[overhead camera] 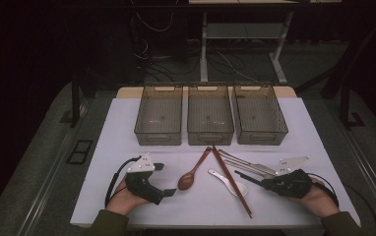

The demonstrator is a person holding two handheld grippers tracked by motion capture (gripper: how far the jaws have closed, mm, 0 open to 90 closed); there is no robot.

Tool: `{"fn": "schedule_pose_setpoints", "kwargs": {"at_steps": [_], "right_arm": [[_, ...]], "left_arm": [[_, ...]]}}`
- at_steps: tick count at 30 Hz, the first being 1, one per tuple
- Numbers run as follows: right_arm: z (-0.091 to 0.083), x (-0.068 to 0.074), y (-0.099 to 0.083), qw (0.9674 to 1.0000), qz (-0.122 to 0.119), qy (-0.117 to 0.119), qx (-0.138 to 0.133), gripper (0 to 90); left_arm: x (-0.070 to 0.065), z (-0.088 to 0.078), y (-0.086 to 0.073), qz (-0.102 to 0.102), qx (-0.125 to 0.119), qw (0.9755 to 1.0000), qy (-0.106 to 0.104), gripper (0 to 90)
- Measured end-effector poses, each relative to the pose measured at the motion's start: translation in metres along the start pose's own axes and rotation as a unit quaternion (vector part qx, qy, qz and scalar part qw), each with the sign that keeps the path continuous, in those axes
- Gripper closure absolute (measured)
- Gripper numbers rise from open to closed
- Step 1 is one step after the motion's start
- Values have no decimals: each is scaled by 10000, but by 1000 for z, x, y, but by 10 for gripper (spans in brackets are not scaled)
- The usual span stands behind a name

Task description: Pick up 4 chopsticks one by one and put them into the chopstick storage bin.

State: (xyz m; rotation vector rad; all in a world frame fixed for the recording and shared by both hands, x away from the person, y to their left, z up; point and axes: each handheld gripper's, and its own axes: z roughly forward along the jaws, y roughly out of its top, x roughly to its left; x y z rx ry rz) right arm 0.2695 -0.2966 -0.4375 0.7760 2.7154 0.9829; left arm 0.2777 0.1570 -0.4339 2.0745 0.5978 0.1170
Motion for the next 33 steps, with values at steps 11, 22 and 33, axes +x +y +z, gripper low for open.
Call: {"fn": "schedule_pose_setpoints", "kwargs": {"at_steps": [11, 22, 33], "right_arm": [[-1, 1, -1, 10000, -67, -43, 10, 831], [-2, 1, -2, 10000, -72, 5, 31, 838], [-4, 2, -7, 9999, -76, 66, 120, 831]], "left_arm": [[0, 0, 0, -3, -2, 10000, 1, 7], [0, 0, 0, 1, 1, 10000, -3, 7], [0, 0, 0, -2, -9, 10000, -14, 7]]}}
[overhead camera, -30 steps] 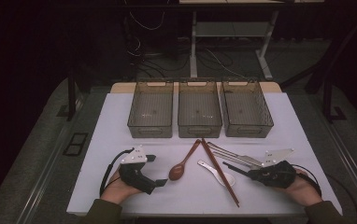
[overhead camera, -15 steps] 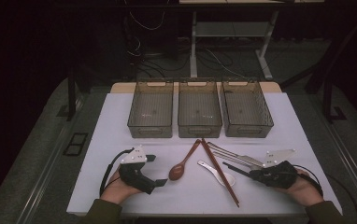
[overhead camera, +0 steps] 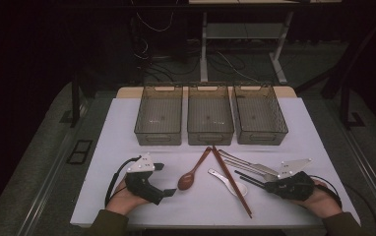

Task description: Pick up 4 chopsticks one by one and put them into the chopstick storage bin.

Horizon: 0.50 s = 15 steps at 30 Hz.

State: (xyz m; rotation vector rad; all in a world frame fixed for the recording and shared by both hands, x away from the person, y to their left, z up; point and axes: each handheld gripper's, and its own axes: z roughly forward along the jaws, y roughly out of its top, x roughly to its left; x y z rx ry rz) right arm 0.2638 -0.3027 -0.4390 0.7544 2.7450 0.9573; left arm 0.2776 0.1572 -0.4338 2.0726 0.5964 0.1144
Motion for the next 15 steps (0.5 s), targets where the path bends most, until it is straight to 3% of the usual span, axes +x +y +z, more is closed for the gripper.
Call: {"fn": "schedule_pose_setpoints", "kwargs": {"at_steps": [15], "right_arm": [[-12, 2, -19, 9999, 127, -8, 46, 831]], "left_arm": [[0, 1, 0, 13, 11, 10000, -22, 7]]}}
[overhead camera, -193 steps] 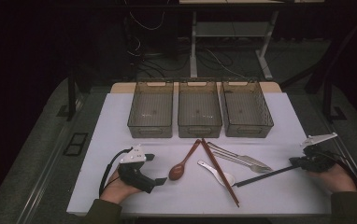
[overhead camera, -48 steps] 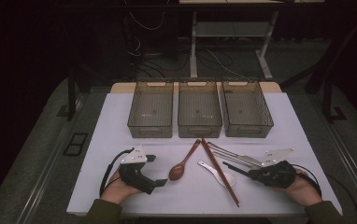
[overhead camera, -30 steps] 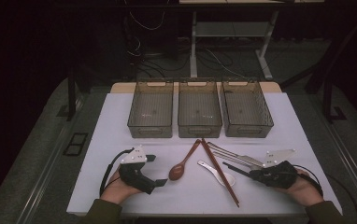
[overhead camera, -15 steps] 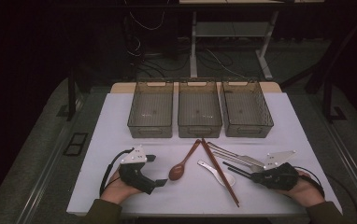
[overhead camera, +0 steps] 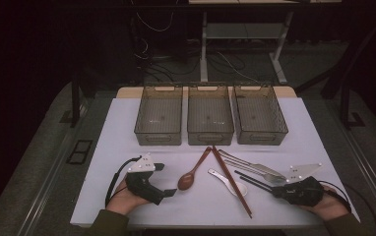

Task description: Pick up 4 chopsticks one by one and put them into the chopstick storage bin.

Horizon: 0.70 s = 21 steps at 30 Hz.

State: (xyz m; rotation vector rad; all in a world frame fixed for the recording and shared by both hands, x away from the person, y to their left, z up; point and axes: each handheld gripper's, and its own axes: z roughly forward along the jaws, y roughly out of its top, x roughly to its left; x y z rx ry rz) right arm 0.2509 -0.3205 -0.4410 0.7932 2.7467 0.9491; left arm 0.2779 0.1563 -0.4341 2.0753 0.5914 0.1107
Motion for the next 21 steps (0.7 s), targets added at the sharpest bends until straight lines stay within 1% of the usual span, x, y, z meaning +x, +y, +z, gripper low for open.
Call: {"fn": "schedule_pose_setpoints", "kwargs": {"at_steps": [2, 13, 15, 17, 21], "right_arm": [[0, 0, 0, 10000, -1, 12, -14, 844], [0, -3, 0, 10000, -12, 89, -15, 856], [-2, -3, 0, 9998, 51, 132, -110, 856], [-6, -5, 2, 9995, 87, 161, -267, 856], [-11, -6, 4, 9987, 165, 205, -437, 855]], "left_arm": [[0, 0, 0, -9, -8, 10000, 1, 7], [-1, 0, 0, 2, -11, 10000, -6, 6], [0, -1, 0, -16, -9, 10000, -4, 6], [0, -1, 0, -20, 0, 10000, -7, 7], [0, -1, 0, -52, -18, 10000, 14, 6]]}}
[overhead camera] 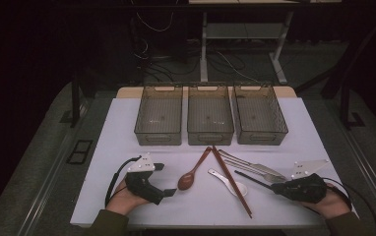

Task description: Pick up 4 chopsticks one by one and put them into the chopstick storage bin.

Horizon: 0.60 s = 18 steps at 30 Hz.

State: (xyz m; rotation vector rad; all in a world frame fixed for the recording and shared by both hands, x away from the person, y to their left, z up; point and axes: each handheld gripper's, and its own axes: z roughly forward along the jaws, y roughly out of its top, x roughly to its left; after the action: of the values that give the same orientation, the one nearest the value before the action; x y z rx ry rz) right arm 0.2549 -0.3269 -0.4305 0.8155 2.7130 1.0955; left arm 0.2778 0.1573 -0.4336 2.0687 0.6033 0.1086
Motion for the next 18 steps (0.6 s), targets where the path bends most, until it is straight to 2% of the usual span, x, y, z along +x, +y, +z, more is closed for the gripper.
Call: {"fn": "schedule_pose_setpoints", "kwargs": {"at_steps": [6, 9, 12, 18], "right_arm": [[-4, -4, 8, 9996, 142, 85, -245, 855], [-3, -6, 14, 9992, 222, 73, -316, 855], [-3, -8, 22, 9990, 270, 20, -360, 855], [-2, -12, 35, 9985, 305, -21, -461, 855]], "left_arm": [[0, -2, -2, -4, -132, 9999, 73, 6], [1, -2, -3, -74, -232, 9997, 69, 6], [0, 1, -5, -47, -127, 9999, 51, 7], [1, 1, -4, -16, -149, 9998, 111, 8]]}}
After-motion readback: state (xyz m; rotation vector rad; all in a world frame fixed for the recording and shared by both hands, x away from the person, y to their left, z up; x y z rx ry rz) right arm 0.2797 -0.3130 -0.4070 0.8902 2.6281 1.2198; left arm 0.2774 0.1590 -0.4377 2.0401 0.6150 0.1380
